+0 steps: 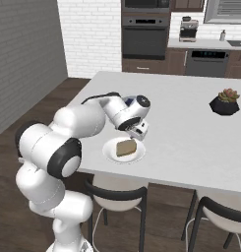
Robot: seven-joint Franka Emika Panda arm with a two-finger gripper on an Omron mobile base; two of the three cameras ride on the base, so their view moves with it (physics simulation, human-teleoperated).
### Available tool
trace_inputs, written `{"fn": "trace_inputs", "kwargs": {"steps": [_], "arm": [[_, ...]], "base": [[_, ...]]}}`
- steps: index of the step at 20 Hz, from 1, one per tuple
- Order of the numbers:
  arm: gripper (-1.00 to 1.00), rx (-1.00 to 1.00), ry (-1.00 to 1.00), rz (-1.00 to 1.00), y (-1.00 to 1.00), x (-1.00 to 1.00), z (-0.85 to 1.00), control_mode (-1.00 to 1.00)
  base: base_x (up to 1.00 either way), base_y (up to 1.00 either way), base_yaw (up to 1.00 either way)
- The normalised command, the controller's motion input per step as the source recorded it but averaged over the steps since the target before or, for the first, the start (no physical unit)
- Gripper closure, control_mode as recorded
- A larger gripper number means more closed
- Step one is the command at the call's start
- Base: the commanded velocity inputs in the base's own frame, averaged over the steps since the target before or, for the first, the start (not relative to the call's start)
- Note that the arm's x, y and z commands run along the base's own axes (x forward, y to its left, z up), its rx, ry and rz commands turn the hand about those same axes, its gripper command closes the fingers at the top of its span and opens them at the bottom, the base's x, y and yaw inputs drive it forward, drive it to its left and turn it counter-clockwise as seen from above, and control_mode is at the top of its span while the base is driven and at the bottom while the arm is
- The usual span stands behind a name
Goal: Start the toaster. Once the lever pops up, take the bread to the plate on the dining counter.
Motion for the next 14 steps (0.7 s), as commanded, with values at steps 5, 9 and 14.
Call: {"fn": "trace_inputs", "kwargs": {"steps": [5, 9, 14], "arm": [[-1.00, -0.01, 0.00, -0.03, -0.12, -0.06, 0.42, -1.00], [-1.00, -0.10, 0.01, -0.02, 0.00, -0.39, 0.42, -1.00], [-1.00, -0.28, 0.03, -0.02, 0.09, -0.63, 0.42, -1.00]], "base": [[0.00, 0.00, 0.00], [0.00, 0.00, 0.00], [0.00, 0.00, 0.00]]}}
